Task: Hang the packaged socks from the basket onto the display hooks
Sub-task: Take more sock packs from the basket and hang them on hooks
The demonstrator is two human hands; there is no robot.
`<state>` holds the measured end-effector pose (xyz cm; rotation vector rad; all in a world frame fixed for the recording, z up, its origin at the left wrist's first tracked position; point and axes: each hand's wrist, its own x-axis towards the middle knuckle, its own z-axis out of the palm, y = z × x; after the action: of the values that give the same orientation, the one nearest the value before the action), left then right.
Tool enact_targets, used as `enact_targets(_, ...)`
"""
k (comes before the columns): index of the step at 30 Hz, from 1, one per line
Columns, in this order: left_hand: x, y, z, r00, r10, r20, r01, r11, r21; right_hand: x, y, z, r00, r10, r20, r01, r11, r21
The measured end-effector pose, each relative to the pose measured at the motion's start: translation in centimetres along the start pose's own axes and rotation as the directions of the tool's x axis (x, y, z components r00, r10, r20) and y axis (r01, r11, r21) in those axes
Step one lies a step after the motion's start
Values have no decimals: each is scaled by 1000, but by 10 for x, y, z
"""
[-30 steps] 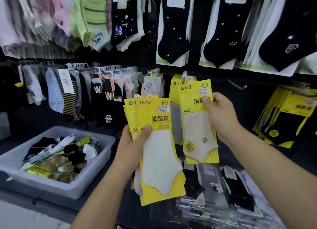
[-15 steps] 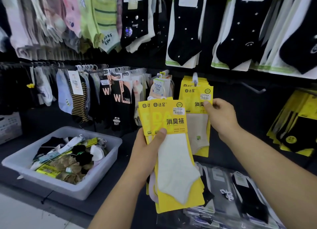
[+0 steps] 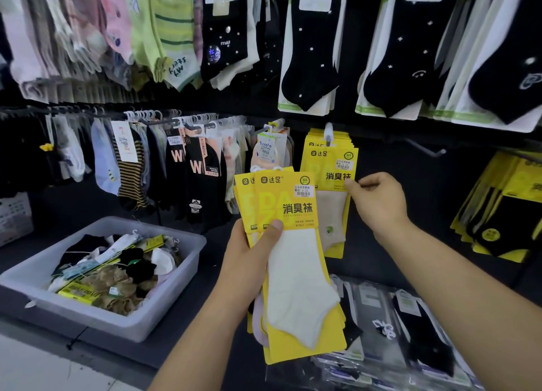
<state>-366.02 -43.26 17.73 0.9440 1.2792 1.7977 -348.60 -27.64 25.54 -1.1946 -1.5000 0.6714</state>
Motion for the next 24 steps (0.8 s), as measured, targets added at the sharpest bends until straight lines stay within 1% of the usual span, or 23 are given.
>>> enact_targets(2,0,-1,0,1000,1,-3,-1,1000,9,-11,-1,-2,998,-53,14,53,999,-6)
enact_targets(4,1,-2,1,1000,1,-4,0,1000,13,-25,-5,-2,992,-84,95,81,996,37)
enact_targets(7,1,-3,2,1000,-1,-3,1,1000,17,-42,-12,2,974,-104,200,87,992,92)
enact_targets(13,2,-5,2,1000,6,1,-6,1000,25,-52,-17,1,957,-89,278,42,984,174)
enact_targets(14,2,-5,2,1000,7,-1,-7,1000,24,-51,-17,1,960,-92,263,48,984,169)
enact_targets(15,2,-5,1,1000,7,-6,-7,1000,24,-47,-16,0,973,-103,208,71,986,154)
enact_targets(17,2,-6,1,1000,4,-18,-4,1000,23,-31,-18,-1,990,-128,51,123,987,102)
enact_targets(19,3,-7,0,1000,0,-27,1,1000,26,-12,-23,-3,992,-124,-36,126,991,53)
enact_targets(21,3,-7,-2,999,-5,-33,6,1000,27,4,-26,-2,996,-86,-36,87,996,21)
enact_targets(24,3,-7,-4,999,-8,-51,9,1000,14,18,-27,3,999,-39,6,39,998,40)
